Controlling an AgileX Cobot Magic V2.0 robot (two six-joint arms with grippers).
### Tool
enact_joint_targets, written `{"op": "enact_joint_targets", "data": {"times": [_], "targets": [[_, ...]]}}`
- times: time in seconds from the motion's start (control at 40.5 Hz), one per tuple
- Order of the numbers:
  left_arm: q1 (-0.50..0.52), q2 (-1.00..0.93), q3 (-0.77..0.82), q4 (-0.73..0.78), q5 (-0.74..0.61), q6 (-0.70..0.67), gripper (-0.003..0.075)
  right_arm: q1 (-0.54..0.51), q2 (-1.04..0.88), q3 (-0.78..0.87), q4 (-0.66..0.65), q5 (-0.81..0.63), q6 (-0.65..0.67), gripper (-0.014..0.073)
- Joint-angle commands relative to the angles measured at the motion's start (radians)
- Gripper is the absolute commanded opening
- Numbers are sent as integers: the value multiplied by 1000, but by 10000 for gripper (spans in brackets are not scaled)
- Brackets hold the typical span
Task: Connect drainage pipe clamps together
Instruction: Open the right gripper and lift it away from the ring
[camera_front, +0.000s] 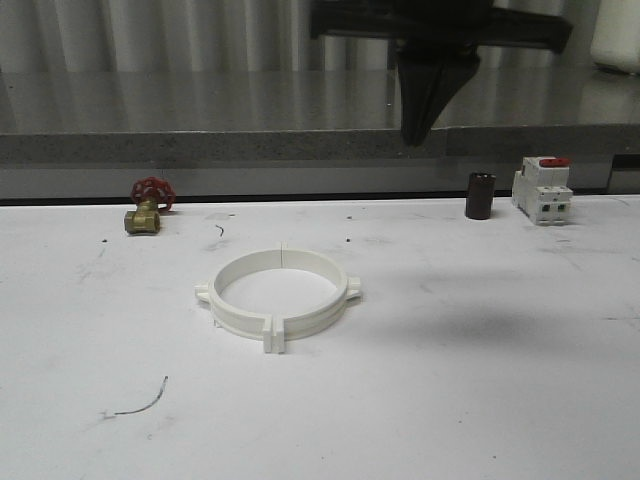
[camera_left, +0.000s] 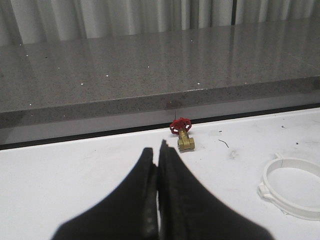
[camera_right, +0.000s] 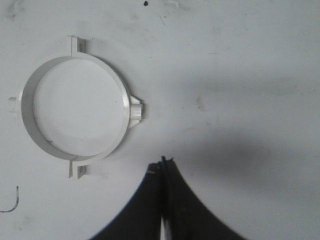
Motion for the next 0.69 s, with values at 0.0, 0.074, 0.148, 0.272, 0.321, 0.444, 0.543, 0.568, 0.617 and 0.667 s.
{"op": "enact_joint_targets", "data": {"times": [0.0,0.074,0.148,0.272,0.321,0.444,0.543,0.568,0.617,0.667], "targets": [[-2,8,-27,6,-72,-7,-20,-40,-135,28,-10,-33,-61,-62],[-2,8,-27,6,-72,-7,-20,-77,-200,95,-4,-40,-90,-62],[-2,8,-27,6,-71,-7,-20,-128,-277,177,-4,-53,-117,-62],[-2,8,-27,6,-71,-7,-20,-216,-406,319,-4,-79,-147,-62],[-2,8,-27,6,-71,-7,-20,-251,-458,379,-4,-87,-157,-62],[-2,8,-27,6,-71,-7,-20,-301,-585,527,-32,-126,-167,-62],[-2,8,-27,6,-71,-7,-20,-302,-711,670,-88,-209,-167,-62],[-2,8,-27,6,-71,-7,-20,-302,-739,699,-96,-243,-167,-62],[-2,8,-27,6,-71,-7,-20,-302,-815,775,-119,-312,-167,-62],[-2,8,-27,6,-71,-7,-20,-302,-883,840,-149,-358,-167,-62]]}}
